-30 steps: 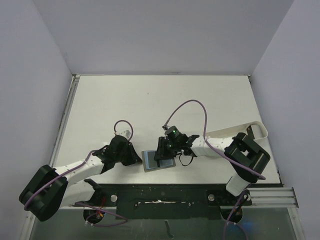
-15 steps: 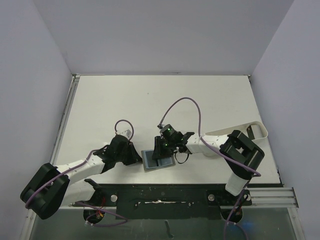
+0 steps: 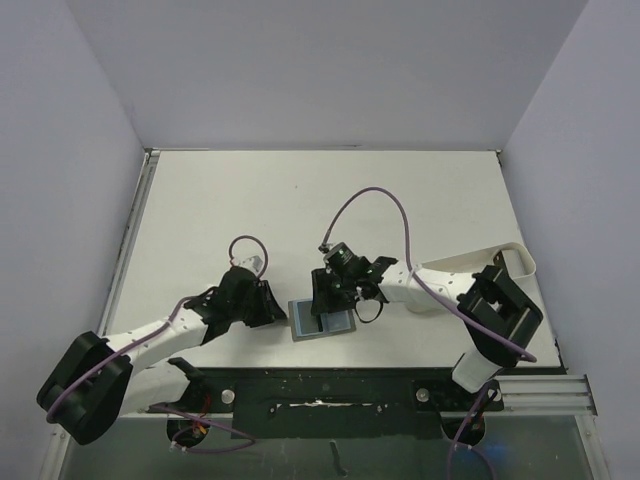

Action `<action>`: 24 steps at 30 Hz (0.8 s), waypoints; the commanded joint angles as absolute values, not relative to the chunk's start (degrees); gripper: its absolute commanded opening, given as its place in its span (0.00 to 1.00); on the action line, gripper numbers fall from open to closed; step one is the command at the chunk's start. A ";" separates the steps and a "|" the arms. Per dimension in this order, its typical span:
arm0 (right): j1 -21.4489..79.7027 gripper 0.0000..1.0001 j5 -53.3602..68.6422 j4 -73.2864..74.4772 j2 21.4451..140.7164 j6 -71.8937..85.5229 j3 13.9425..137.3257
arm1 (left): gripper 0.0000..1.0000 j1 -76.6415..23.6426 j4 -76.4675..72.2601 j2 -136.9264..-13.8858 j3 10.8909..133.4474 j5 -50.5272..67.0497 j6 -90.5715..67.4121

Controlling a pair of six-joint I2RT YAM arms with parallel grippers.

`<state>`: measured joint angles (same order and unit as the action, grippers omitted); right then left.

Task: Put the credit cards into the card holder
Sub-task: Insert the credit card into the card holder, then pick up the credit card from the storage box.

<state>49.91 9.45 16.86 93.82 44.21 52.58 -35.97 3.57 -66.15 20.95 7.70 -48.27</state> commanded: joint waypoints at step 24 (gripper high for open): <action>13.68 0.49 -16.29 41.67 79.22 9.37 70.65 | 0.55 -35.85 8.35 -57.37 34.05 15.43 -35.93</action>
